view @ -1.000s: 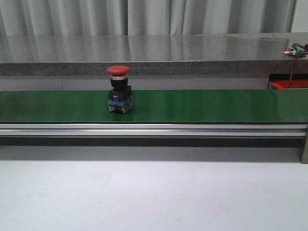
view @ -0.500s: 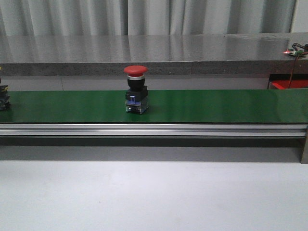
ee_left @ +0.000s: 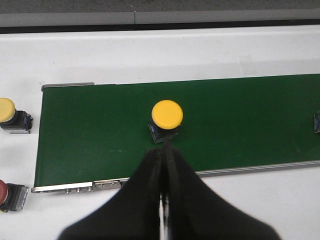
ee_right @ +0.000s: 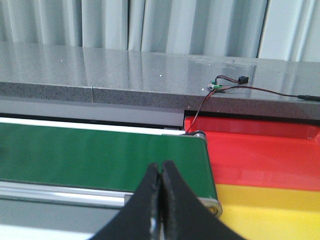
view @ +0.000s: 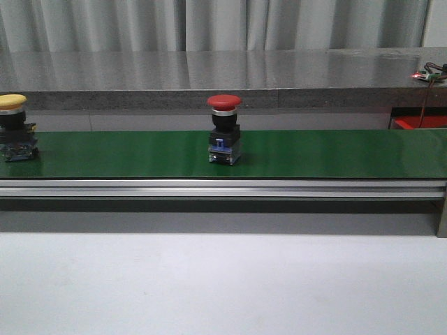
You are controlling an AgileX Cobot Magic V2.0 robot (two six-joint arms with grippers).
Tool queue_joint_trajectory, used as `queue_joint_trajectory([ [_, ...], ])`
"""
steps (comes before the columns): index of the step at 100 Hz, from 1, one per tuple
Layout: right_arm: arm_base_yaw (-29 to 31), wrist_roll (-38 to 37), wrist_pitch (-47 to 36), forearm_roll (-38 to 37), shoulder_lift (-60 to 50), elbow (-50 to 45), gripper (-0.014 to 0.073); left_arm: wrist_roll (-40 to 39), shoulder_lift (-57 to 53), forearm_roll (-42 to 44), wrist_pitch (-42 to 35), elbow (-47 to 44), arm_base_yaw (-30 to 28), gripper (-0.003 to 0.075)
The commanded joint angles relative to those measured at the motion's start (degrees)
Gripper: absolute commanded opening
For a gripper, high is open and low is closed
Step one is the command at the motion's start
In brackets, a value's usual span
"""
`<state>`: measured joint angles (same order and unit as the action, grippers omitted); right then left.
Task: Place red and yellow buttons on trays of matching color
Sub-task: 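Lower the right gripper over the red button riding on the belt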
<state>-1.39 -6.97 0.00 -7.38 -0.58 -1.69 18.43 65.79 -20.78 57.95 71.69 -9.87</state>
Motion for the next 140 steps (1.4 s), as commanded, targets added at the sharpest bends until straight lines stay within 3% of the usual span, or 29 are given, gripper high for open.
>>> queue_joint_trajectory([
  [1,0.2,0.2,-4.6,0.9,-1.0,2.0,-0.0072,-0.4,-4.1,-2.0,-5.4,-2.1,0.3,-0.002],
  [23,0.2,0.2,5.9,3.9,4.8,11.2,-0.0071,0.5,-10.6,-2.0,-10.4,-9.6,0.3,-0.002],
  [67,-4.3,1.0,23.0,4.5,36.2,36.9,-0.0066,0.5,-11.2,-2.1,-9.8,-10.5,0.3,-0.002],
  [83,-8.8,1.0,29.4,6.3,47.6,46.8,0.0092,0.5,-11.2,-2.1,-9.4,-10.5,0.3,-0.002],
  [106,-14.7,1.0,34.6,6.3,62.7,59.2,0.0552,0.5,-11.2,-2.1,-9.4,-10.5,0.3,-0.002],
  [113,-15.7,1.3,37.6,6.3,66.5,62.9,0.0595,0.5,-11.2,-2.1,-9.4,-10.5,0.3,-0.002],
  [140,-19.0,3.7,54.2,6.7,82.2,80.1,0.0587,0.5,-11.2,-2.1,-9.4,-10.5,0.3,-0.0019],
])
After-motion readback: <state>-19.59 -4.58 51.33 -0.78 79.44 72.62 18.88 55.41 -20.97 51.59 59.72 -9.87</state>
